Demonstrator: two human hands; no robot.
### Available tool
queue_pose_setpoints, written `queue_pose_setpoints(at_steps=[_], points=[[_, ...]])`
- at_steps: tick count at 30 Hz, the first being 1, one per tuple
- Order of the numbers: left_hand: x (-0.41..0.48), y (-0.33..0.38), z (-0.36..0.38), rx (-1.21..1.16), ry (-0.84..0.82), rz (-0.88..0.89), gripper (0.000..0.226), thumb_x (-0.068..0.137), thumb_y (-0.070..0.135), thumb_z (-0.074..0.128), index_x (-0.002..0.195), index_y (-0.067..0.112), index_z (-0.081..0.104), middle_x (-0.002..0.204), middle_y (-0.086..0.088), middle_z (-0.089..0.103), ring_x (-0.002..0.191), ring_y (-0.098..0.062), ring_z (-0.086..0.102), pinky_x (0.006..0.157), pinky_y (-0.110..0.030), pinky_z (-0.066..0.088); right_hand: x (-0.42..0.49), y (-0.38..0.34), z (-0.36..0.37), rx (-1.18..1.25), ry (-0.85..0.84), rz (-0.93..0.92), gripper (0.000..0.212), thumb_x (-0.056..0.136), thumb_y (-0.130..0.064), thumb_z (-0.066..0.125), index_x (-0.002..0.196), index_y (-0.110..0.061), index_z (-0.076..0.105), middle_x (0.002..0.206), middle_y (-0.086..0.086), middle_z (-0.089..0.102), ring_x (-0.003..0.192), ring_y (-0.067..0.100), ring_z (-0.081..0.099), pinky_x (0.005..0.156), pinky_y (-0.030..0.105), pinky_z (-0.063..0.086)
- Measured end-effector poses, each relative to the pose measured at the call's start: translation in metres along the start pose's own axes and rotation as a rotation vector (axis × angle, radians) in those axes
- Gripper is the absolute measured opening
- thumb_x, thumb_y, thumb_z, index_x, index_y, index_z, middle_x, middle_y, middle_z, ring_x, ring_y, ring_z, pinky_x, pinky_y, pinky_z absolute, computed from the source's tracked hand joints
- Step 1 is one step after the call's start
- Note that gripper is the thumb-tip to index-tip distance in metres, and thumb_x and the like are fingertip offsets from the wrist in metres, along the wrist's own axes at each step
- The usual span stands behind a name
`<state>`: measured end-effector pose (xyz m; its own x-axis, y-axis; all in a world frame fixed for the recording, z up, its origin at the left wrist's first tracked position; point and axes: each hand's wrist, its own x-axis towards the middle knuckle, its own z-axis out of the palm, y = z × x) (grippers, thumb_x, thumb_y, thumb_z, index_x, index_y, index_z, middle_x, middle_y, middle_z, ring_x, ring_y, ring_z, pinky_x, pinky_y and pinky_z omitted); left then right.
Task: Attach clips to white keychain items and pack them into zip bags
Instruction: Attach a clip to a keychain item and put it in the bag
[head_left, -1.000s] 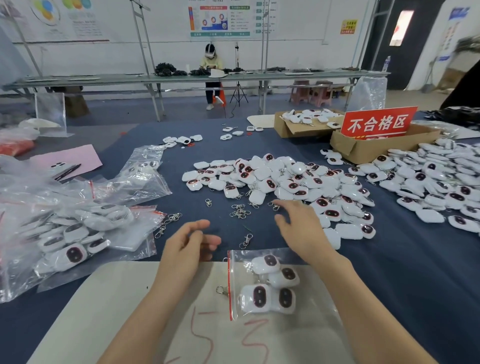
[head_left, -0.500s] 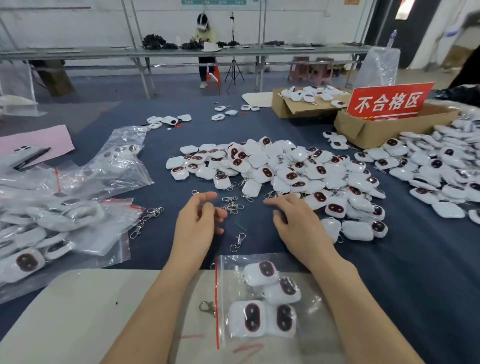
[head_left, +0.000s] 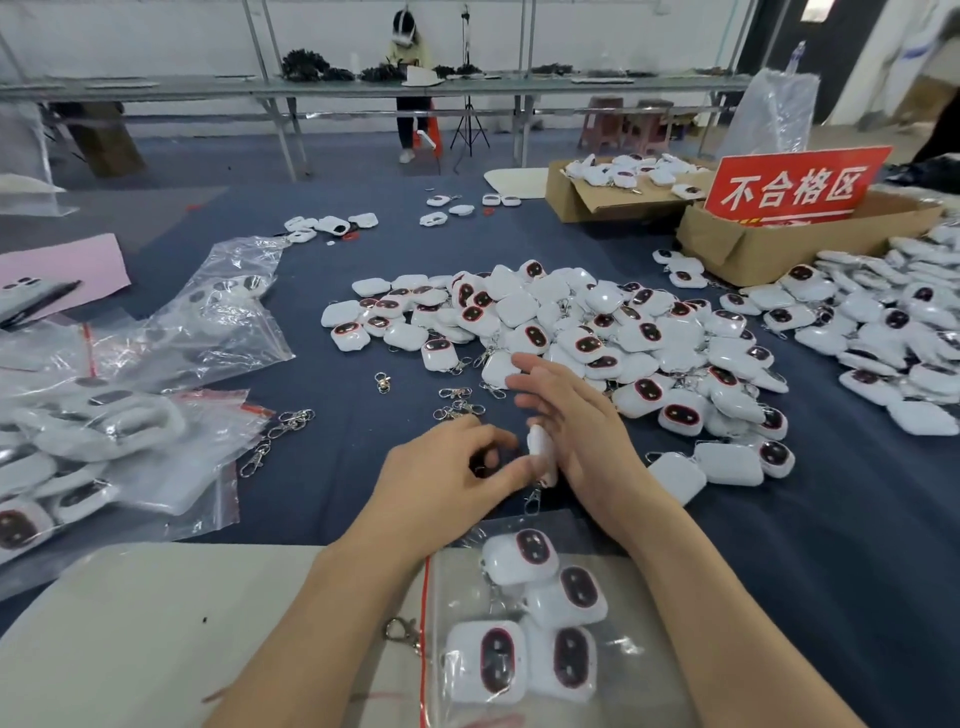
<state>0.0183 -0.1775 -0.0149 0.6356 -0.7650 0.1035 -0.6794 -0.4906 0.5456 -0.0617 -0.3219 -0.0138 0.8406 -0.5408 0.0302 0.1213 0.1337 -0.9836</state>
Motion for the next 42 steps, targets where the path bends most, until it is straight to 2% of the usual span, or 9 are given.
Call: queue_pose_setpoints(at_steps=[3,6,9,12,17,24,30,36,42], points=[[-0.001,-0.001,0.001,-0.060,-0.003,0.024,0.044,0.075,0.078,0.045,0.096,0.044,0.065,0.095,0.022,0.059,0.089,0.006,0.056,0.073,-0.023,0.046,0.001,-0.002,0.002,0.103,-0.051,0.007,0.025,0.086,-0.033,0.063,0.106,-0.036,0.078,0.116,-0.004,0.074,0.105,0.006,0.064,0.090,0.024,0.045],[0.000,-0.007,0.003,-0.224,0.059,-0.012,0.018,0.087,0.057,0.056,0.094,0.043,0.065,0.093,0.025,0.065,0.084,0.002,0.062,0.073,-0.026,0.049,0.001,-0.002,-0.002,0.236,-0.053,-0.008,0.026,0.086,-0.029,0.065,0.108,-0.033,0.078,0.119,-0.001,0.073,0.116,0.009,0.065,0.094,0.022,0.051],[0.003,-0.012,0.003,-0.441,0.221,-0.077,0.005,0.095,0.038,0.062,0.090,0.039,0.065,0.085,0.021,0.069,0.073,-0.005,0.064,0.063,-0.016,0.049,0.000,0.004,-0.003,0.024,0.013,0.015,0.031,0.092,-0.034,0.069,0.122,-0.034,0.069,0.117,-0.006,0.073,0.113,0.005,0.066,0.100,0.027,0.050],[0.002,-0.012,0.002,-0.437,0.336,-0.051,0.002,0.097,0.040,0.062,0.095,0.041,0.062,0.088,0.025,0.067,0.071,0.000,0.062,0.060,-0.012,0.044,0.001,0.007,0.002,-0.147,0.020,0.042,0.043,0.095,-0.036,0.066,0.134,-0.021,0.058,0.105,-0.005,0.073,0.093,0.002,0.070,0.080,0.019,0.056],[0.001,-0.007,0.007,-0.234,0.246,0.106,0.012,0.094,0.045,0.063,0.103,0.037,0.062,0.105,0.023,0.055,0.094,0.001,0.060,0.079,-0.030,0.053,-0.002,0.005,-0.001,-0.040,-0.113,0.030,0.020,0.101,-0.018,0.060,0.116,-0.021,0.071,0.108,0.003,0.077,0.104,0.015,0.071,0.085,0.022,0.056],[0.003,-0.008,0.001,-0.544,0.309,-0.010,0.014,0.098,0.034,0.062,0.111,0.039,0.063,0.101,0.014,0.068,0.093,-0.006,0.065,0.079,-0.027,0.055,-0.001,0.007,0.000,-0.105,-0.107,-0.041,0.025,0.098,-0.013,0.062,0.115,-0.029,0.072,0.109,0.002,0.077,0.110,0.030,0.068,0.100,0.044,0.054],[0.003,-0.008,-0.003,-0.646,0.204,-0.054,0.012,0.099,0.030,0.062,0.106,0.035,0.071,0.086,0.010,0.074,0.080,-0.018,0.068,0.067,-0.015,0.052,-0.001,0.009,0.001,-0.127,-0.141,-0.071,0.030,0.098,-0.006,0.059,0.117,-0.028,0.071,0.110,0.002,0.076,0.107,0.030,0.069,0.095,0.038,0.057],[0.003,-0.008,-0.004,-0.661,0.200,-0.055,0.010,0.099,0.028,0.062,0.100,0.030,0.072,0.087,-0.003,0.072,0.071,-0.008,0.059,0.063,-0.017,0.048,-0.002,0.007,0.000,-0.132,-0.135,-0.041,0.027,0.096,-0.009,0.065,0.115,-0.026,0.073,0.109,-0.004,0.077,0.104,0.016,0.072,0.091,0.031,0.058],[0.003,-0.009,-0.004,-0.664,0.193,-0.047,0.011,0.099,0.026,0.062,0.099,0.031,0.072,0.072,0.014,0.069,0.065,0.001,0.056,0.060,-0.009,0.044,-0.006,0.002,0.001,-0.128,-0.156,-0.038,0.027,0.096,-0.006,0.063,0.108,-0.026,0.076,0.106,-0.004,0.078,0.101,0.014,0.073,0.088,0.025,0.058]])
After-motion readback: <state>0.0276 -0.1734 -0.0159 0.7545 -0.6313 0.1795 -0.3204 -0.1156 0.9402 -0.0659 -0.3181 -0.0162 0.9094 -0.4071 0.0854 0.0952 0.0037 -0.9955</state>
